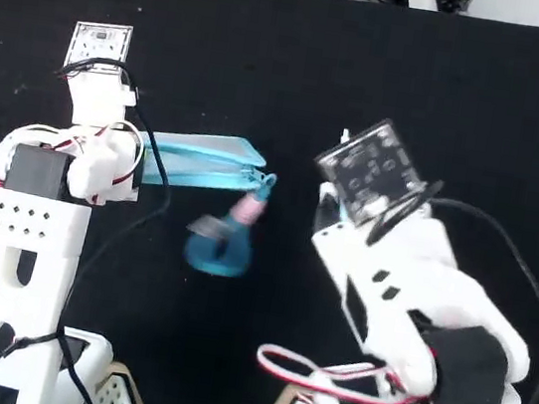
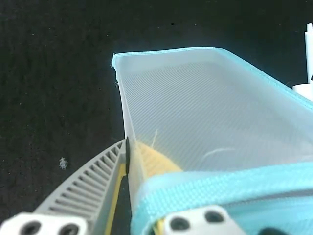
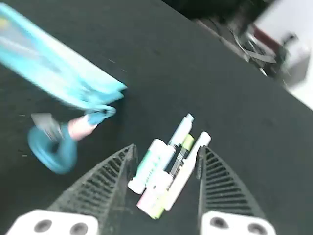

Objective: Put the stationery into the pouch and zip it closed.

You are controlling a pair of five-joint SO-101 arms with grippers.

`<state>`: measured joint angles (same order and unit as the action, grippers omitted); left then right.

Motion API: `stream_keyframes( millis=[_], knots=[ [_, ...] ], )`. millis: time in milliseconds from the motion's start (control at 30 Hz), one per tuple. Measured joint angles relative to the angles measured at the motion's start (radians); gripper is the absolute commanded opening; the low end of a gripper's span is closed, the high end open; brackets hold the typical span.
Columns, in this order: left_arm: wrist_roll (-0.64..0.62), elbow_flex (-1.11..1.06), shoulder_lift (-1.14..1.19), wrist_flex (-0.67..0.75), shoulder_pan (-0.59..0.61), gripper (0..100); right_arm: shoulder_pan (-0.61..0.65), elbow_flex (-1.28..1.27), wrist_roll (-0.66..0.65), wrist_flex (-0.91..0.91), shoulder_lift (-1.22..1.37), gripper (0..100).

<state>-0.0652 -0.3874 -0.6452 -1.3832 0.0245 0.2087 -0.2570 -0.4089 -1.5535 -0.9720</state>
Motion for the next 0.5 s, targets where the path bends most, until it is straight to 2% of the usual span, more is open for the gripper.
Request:
stream_keyframes(
  millis=[200, 333, 500],
  knots=[
    [0.0, 0.002, 0.003, 0.0, -0.072, 3, -0.144, -0.051, 0.104, 0.049, 0.092, 18.4],
    [0.0, 0.009, 0.014, 0.002, -0.097, 3, -0.189, -0.097, 0.12, 0.075, 0.175, 18.4],
    [0.002, -0.002, 0.008, 0.006, -0.095, 3, -0.259, -0.183, 0.126, 0.192, 0.319, 18.4]
  ],
)
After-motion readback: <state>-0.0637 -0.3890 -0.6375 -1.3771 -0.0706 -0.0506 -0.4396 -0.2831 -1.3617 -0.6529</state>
